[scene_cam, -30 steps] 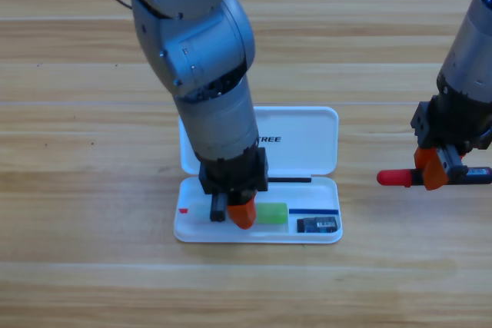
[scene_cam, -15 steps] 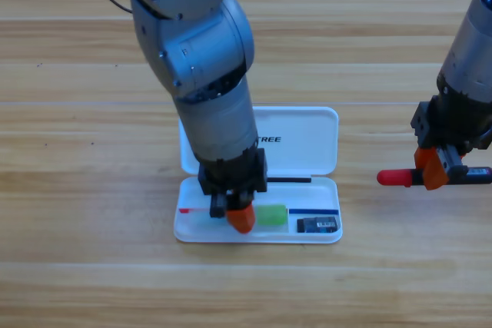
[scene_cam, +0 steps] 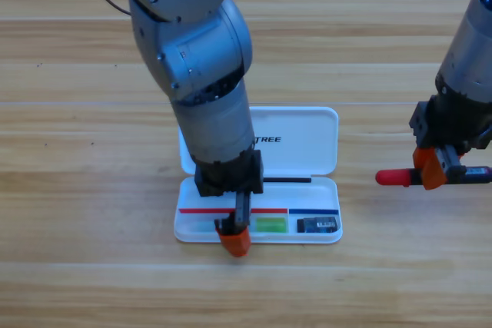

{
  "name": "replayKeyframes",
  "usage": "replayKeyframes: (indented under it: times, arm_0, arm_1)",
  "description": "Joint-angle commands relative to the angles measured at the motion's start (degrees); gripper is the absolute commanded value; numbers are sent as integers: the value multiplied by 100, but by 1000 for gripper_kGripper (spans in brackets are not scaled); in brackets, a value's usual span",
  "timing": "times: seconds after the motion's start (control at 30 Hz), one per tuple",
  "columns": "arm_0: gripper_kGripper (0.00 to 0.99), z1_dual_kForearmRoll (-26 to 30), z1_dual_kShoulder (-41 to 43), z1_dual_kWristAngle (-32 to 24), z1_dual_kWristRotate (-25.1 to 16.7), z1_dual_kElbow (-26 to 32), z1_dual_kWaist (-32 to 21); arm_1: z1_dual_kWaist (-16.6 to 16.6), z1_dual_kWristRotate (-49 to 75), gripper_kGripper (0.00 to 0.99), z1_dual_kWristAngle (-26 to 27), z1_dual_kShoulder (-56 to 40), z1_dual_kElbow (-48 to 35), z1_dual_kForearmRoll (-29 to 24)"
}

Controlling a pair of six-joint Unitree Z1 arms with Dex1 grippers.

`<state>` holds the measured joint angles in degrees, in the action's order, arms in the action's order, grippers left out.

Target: Clean up eraser and pencils

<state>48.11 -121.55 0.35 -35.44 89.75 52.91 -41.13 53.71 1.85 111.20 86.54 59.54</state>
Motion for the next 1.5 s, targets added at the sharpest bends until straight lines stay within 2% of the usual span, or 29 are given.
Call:
replayKeyframes:
  times: [0.03,0.23,0.37,0.47,0.67,0.8,0.97,1.5]
  arm_0:
    - [990,472,791,114,160,-169,88]
    - [990,779,2602,281,178,-661,36]
    - [990,779,3797,334,143,-1083,-588]
    - [990,779,4210,334,-77,-1311,-1001]
    - [990,683,4351,308,-156,-1900,-1309]
    - [990,190,4641,360,-103,-2410,-1362]
    - [990,-29,4693,360,-94,-2603,-1467]
    - [990,-240,4711,343,-86,-2920,-1476]
  arm_1:
    - [-510,-212,0,-62,200,258,181]
    - [-871,-450,0,-71,754,908,322]
    - [-1046,-555,0,-79,1308,1585,533]
    - [-1143,-590,0,-114,1686,2086,621]
    - [-1345,-678,0,-150,2354,3211,1087]
    - [-1398,-704,0,-211,2635,3598,1183]
    - [-1416,-722,0,-246,2811,3721,1192]
    - [-1442,-775,0,-273,2934,3905,1201]
